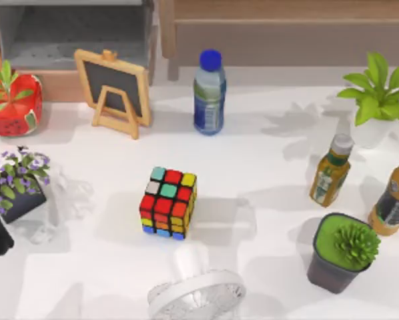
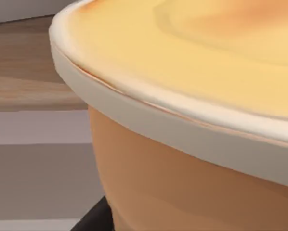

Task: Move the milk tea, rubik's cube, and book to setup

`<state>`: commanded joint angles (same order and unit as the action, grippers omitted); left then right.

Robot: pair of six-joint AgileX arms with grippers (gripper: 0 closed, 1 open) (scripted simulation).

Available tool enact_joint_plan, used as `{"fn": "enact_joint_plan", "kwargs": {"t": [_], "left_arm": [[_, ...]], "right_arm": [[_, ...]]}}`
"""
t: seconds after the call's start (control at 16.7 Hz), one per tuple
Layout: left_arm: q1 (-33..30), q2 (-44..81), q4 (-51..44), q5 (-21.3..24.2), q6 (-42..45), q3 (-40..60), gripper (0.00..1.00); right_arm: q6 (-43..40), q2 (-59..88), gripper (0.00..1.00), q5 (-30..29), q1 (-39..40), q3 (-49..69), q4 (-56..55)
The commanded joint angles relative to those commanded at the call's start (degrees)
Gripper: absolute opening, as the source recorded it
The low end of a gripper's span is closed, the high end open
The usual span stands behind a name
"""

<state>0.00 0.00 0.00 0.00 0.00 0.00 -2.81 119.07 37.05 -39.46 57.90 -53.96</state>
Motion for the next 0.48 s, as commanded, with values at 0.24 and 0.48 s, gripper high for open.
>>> {"fn": "enact_joint_plan", "kwargs": {"t": [0.24,0.48], "left_arm": [[0.0,0.0,0.0,0.0,0.0,0.0,1.0],[0.0,0.0,0.0,0.0,0.0,0.0,1.0]], "right_arm": [[-1.65,1.53,0.0,0.02,-0.83,0.07,-1.32],[-1.41,2.3,0.0,-0.03,-0.65,0.04,-1.96]]}}
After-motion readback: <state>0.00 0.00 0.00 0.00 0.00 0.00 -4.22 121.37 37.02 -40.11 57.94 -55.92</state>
